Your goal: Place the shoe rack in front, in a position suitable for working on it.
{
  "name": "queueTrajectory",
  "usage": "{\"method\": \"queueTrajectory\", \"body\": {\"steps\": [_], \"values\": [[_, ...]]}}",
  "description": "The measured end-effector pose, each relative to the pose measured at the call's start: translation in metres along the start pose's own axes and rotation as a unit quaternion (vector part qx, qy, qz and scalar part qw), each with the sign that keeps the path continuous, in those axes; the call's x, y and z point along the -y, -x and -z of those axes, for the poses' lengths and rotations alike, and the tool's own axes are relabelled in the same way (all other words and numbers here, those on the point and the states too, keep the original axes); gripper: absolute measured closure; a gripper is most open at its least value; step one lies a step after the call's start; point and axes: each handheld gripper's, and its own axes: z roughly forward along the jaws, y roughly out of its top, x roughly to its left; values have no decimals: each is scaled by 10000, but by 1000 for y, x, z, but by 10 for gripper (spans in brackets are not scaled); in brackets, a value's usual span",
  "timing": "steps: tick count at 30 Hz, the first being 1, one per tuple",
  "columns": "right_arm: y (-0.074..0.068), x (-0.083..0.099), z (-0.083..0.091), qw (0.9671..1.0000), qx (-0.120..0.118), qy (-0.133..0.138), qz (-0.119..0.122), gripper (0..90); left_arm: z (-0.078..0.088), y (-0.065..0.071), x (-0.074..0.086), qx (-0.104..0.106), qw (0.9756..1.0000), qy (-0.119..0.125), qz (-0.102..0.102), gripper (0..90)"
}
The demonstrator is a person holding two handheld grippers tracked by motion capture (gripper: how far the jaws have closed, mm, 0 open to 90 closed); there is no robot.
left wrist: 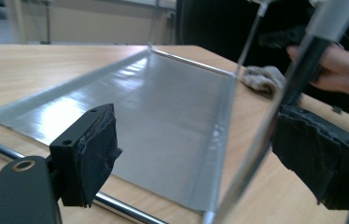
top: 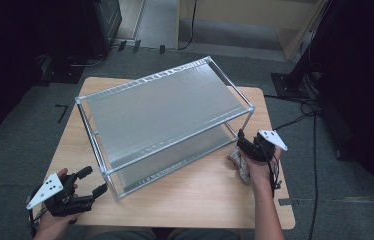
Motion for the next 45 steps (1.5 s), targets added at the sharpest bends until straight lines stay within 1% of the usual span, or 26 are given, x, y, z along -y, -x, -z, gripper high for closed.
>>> {"method": "queueTrajectory", "body": {"steps": [3, 6, 8, 10, 11, 12, 14, 15, 16, 17, 18, 20, 22, 23, 24, 26, 28, 31, 34, 40, 43, 45], "values": [[-2, -4, -7, 10000, -11, -27, -34, 420, -1, 7, 1, 111, 9999, -58, -105, 145], [-4, -7, -14, 10000, 62, -65, -12, 493, -2, 11, 1, 174, 9997, -44, -136, 170], [-4, -9, -19, 9999, 135, -74, -46, 544, -3, 13, 2, 213, 9996, -59, -183, 265], [-4, -11, -22, 9997, 199, -94, -86, 588, -5, 16, 3, 229, 9995, -73, -206, 334], [-2, -11, -26, 9996, 268, -86, -87, 632, -6, 17, 4, 257, 9994, -81, -239, 377], [-2, -11, -26, 9996, 268, -86, -87, 632, -7, 18, 4, 246, 9993, -102, -267, 377], [0, -11, -29, 9997, 222, -91, -99, 670, -9, 21, 5, 197, 9991, -149, -332, 402], [1, -11, -31, 9998, 164, -94, -79, 692, -11, 23, 6, 163, 9990, -193, -370, 424], [0, -11, -33, 9999, 92, -102, -26, 736, -12, 23, 6, 137, 9989, -224, -393, 504], [0, -11, -33, 9999, 92, -102, -26, 736, -13, 24, 7, 153, 9990, -209, -357, 504], [0, -11, -35, 9999, 90, -90, 26, 753, -13, 25, 8, 168, 9990, -211, -368, 553], [-2, -12, -37, 9998, 119, -87, 91, 780, -13, 27, 8, 171, 9984, -239, -478, 649], [-4, -12, -39, 9998, 157, -66, 136, 809, -14, 28, 9, 238, 9980, -258, -518, 704], [-5, -13, -41, 9995, 227, -71, 224, 820, -14, 28, 9, 277, 9979, -257, -530, 766], [-5, -13, -41, 9995, 227, -71, 224, 820, -14, 29, 9, 297, 9978, -271, -536, 766], [-7, -14, -44, 9990, 275, -53, 354, 824, -15, 30, 9, 345, 9972, -273, -602, 785], [-8, -15, -47, 9989, 299, -57, 368, 825, -15, 32, 10, 400, 9969, -273, -628, 792], [-11, -16, -51, 9987, 349, -64, 378, 826, -16, 34, 10, 485, 9958, -283, -728, 797], [-14, -17, -56, 9986, 383, -40, 350, 826, -16, 35, 10, 540, 9957, -281, -701, 797], [-20, -23, -66, 9985, 382, -125, 360, 826, -17, 39, 11, 617, 9948, -284, -758, 798], [-23, -26, -75, 9986, 374, -114, 352, 826, -19, 41, 11, 673, 9942, -294, -780, 800], [-24, -27, -77, 9986, 374, -117, 369, 826, -20, 43, 11, 718, 9939, -303, -785, 800]]}}
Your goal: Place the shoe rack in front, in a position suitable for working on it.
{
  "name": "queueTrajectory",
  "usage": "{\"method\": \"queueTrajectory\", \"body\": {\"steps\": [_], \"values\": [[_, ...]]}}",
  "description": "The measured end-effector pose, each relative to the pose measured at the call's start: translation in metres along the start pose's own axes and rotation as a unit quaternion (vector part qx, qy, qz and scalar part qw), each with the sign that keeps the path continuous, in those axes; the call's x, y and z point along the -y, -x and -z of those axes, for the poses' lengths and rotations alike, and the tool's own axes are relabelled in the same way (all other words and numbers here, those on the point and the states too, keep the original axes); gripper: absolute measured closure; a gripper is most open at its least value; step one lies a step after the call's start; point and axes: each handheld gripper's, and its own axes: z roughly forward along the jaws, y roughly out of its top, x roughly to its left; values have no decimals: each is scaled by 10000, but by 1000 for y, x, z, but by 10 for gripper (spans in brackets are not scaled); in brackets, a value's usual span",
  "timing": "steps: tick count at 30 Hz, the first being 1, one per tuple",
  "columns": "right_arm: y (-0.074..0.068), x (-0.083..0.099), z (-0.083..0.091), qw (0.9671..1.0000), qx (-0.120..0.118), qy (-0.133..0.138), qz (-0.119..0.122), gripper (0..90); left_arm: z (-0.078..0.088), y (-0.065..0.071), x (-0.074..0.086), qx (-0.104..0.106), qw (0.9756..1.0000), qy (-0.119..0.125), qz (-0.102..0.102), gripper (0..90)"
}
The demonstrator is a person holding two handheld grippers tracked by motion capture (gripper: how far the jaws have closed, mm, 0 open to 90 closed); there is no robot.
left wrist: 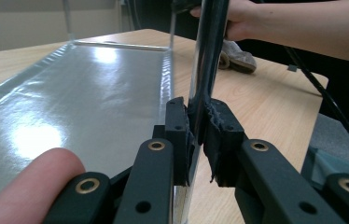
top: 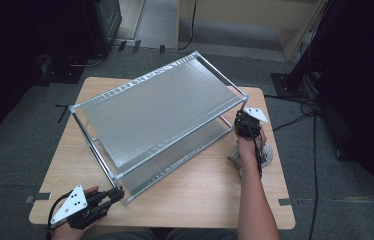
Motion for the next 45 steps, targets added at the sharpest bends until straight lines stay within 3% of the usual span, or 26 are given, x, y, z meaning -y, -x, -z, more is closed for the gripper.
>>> {"method": "queueTrajectory", "body": {"steps": [8, 13, 14, 16, 18, 19, 21, 22, 28, 32, 38, 40, 41, 45], "values": [[-11, -9, -21, 10000, -35, -4, 16, 825, -8, 9, -1, 154, 9999, -7, -75, 803], [-13, -13, -32, 9998, -173, 48, 4, 817, -15, 13, -1, 222, 9997, 6, -53, 803], [-12, -13, -34, 9996, -254, 27, -96, 797, -16, 13, -2, 228, 9997, 1, -63, 804], [-11, -13, -36, 9991, -396, -47, -132, 661, -20, 16, -2, 243, 9997, 7, -79, 805], [-10, -13, -35, 9996, -235, -113, -138, 560, -24, 18, -3, 256, 9996, 5, -94, 805], [-9, -13, -33, 9993, -205, -118, -283, 538, -27, 20, -4, 280, 9995, 1, -109, 805], [-10, -12, -24, 9985, -236, -35, -487, 501, -32, 23, -5, 290, 9995, 11, -122, 806], [-11, -12, -19, 9985, -271, -29, -469, 487, -35, 25, -5, 296, 9994, 4, -151, 806], [-33, -4, 21, 9991, -428, -18, -37, 430, -55, 34, -9, 474, 9985, 5, -266, 793], [-46, 8, 50, 9976, -685, -46, -5, 405, -54, 34, -8, 650, 9975, -10, -285, 579], [-67, 32, 94, 9922, -1209, 51, 309, 385, -32, 21, -2, 477, 9986, 179, -160, 430], [-77, 46, 112, 9886, -1389, 106, 572, 372, -25, 13, -1, 362, 9990, 233, -86, 398], [-77, 46, 112, 9886, -1389, 106, 572, 372, -22, 9, 0, 259, 9993, 247, -54, 398], [-85, 63, 132, 9829, -1632, 220, 829, 349, -13, -9, 5, -176, 9993, 293, 116, 363]]}}
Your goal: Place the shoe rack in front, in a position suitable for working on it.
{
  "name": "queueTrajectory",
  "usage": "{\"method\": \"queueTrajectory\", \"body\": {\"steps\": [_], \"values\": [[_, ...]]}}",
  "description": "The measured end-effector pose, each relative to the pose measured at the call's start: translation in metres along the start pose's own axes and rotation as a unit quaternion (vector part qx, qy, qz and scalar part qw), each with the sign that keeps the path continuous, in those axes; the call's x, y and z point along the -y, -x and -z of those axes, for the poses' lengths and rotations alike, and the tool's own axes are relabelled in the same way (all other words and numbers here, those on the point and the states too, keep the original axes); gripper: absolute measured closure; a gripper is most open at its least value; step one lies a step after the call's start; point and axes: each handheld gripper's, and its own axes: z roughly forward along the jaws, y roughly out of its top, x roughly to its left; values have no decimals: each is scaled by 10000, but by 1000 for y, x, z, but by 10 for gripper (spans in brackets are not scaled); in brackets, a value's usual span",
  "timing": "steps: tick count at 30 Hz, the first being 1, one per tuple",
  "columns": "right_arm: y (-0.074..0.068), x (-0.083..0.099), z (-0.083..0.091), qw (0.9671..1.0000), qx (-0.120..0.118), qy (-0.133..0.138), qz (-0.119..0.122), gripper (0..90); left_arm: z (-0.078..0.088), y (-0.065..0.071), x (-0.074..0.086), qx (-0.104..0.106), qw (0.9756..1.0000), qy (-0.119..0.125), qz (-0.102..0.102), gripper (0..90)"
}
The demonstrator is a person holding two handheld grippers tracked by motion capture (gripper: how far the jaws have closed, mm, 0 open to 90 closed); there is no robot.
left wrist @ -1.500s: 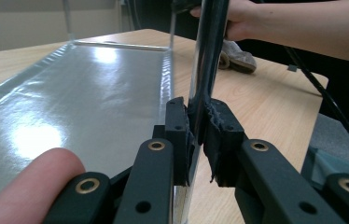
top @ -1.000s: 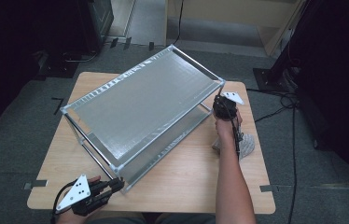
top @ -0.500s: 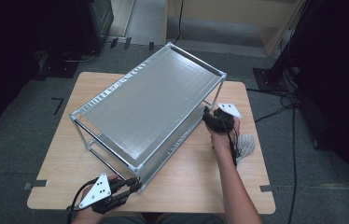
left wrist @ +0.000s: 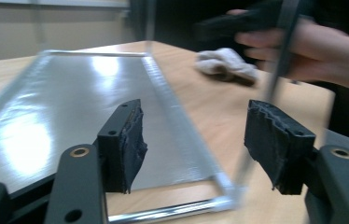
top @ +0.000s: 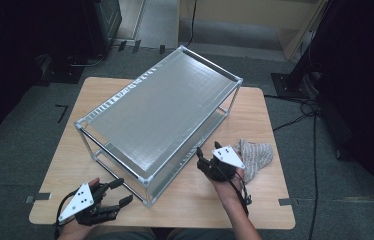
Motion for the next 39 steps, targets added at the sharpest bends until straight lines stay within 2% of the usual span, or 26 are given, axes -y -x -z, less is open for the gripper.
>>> {"method": "queueTrajectory", "body": {"steps": [1, 2, 5, 8, 10, 11, 12, 13, 15, 17, 20, 21, 22, 24, 25, 27, 29, 30, 33, 35, 37, 38, 39], "values": [[-3, 3, 4, 10000, -98, 15, 2, 343, 1, -5, 1, -129, 9999, 7, 30, 350], [-7, 7, 8, 9998, -207, 29, 10, 331, 2, -10, 3, -388, 9992, -33, -13, 309], [-16, 16, 19, 9986, -513, 65, -108, 309, 3, -22, 6, -788, 9967, -103, 155, 207], [-26, 25, 27, 9972, -743, 110, -54, 289, 5, -31, 7, -1089, 9938, -100, 221, 188], [-32, 28, 32, 9957, -917, 141, 8, 271, 8, -35, 8, -1306, 9912, -106, 190, 188], [-35, 30, 34, 9944, -1044, 141, 20, 241, 10, -37, 8, -1462, 9891, -131, 125, 187], [-38, 32, 35, 9927, -1205, 104, 1, 229, 12, -40, 9, -1694, 9854, -164, 6, 179], [-43, 34, 38, 9916, -1290, 101, 63, 228, 13, -42, 9, -1812, 9832, -200, -8, 168], [-50, 37, 40, 9894, -1440, 112, 173, 218, 17, -51, 9, -2058, 9782, -182, 218, 145], [-57, 38, 44, 9863, -1626, 144, 214, 216, 21, -61, 9, -2276, 9731, -171, 331, 144], [-68, 40, 47, 9811, -1904, 188, 286, 213, 23, -74, 10, -2467, 9674, -207, 531, 148], [-75, 41, 48, 9771, -2096, 219, 310, 213, 22, -77, 11, -2538, 9652, -231, 580, 161], [-75, 41, 48, 9771, -2096, 219, 310, 213, 21, -80, 11, -2616, 9628, -262, 631, 161], [-82, 41, 49, 9728, -2291, 209, 280, 214, 18, -85, 11, -2715, 9592, -314, 720, 219], [-86, 41, 49, 9703, -2401, 194, 218, 215, 16, -88, 10, -2735, 9582, -314, 784, 242], [-93, 41, 50, 9661, -2569, 207, 169, 228, 14, -92, 9, -2718, 9579, -287, 880, 286], [-102, 41, 48, 9648, -2614, 222, 202, 273, 11, -93, 9, -2713, 9576, -299, 927, 303], [-102, 41, 48, 9648, -2614, 222, 202, 273, 10, -93, 9, -2708, 9577, -321, 916, 303], [-108, 41, 45, 9597, -2792, 253, 184, 366, 7, -92, 9, -2705, 9580, -357, 884, 315], [-113, 41, 43, 9579, -2850, 263, 218, 441, 7, -93, 9, -2725, 9572, -329, 914, 322], [-118, 42, 41, 9545, -2959, 273, 248, 499, 7, -94, 10, -2755, 9558, -321, 977, 332], [-120, 42, 41, 9536, -2984, 278, 287, 561, 7, -95, 10, -2768, 9552, -334, 996, 340], [-125, 43, 41, 9534, -2976, 321, 364, 687, 7, -96, 10, -2770, 9548, -348, 1018, 353]]}}
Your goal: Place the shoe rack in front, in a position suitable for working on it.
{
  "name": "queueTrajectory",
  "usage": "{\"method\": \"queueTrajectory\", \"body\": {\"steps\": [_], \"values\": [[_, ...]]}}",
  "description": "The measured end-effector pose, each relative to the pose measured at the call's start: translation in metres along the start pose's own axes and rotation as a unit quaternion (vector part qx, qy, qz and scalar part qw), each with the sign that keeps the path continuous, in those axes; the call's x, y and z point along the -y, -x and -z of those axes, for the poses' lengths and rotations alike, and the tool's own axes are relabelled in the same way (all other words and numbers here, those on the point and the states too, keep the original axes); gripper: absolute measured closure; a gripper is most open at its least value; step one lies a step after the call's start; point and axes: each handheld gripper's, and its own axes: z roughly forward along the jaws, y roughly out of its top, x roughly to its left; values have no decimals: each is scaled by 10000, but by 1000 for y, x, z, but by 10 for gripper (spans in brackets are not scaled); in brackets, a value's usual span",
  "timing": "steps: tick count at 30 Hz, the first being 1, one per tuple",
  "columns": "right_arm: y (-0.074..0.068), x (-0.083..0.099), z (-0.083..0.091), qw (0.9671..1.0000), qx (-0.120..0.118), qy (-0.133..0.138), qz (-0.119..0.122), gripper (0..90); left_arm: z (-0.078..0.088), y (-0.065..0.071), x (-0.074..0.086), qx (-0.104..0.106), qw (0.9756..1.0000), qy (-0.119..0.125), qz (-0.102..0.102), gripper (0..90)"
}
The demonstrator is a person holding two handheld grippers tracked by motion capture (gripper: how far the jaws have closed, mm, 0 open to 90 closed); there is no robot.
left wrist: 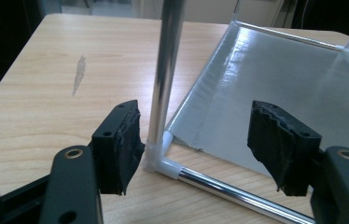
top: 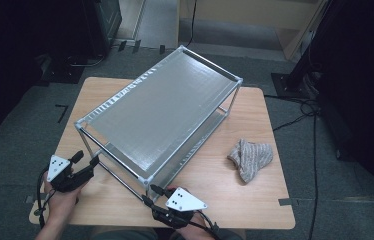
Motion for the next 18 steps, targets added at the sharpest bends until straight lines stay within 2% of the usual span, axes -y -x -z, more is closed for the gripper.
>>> {"method": "queueTrajectory", "body": {"steps": [1, 3, 5, 6, 13, 18], "values": [[0, 0, 0, 10000, 0, 0, 0, 687, 0, 0, 0, 5, 10000, -6, 9, 353], [-2, 1, 0, 9999, 28, 7, 152, 781, 0, 0, 0, 38, 10000, 2, 24, 380], [-1, 1, 1, 9996, 72, 8, 285, 817, 1, 0, 0, 56, 10000, -11, -11, 393], [1, 2, 3, 9993, 72, 19, 353, 819, 1, 0, 0, 72, 10000, -3, -3, 395], [21, 4, 22, 9995, -97, -15, 314, 824, -2, 3, -1, 194, 9998, 23, -16, 409], [32, 6, 36, 9991, -191, -41, 368, 824, -6, 10, -4, 425, 9990, 90, -127, 432]]}}
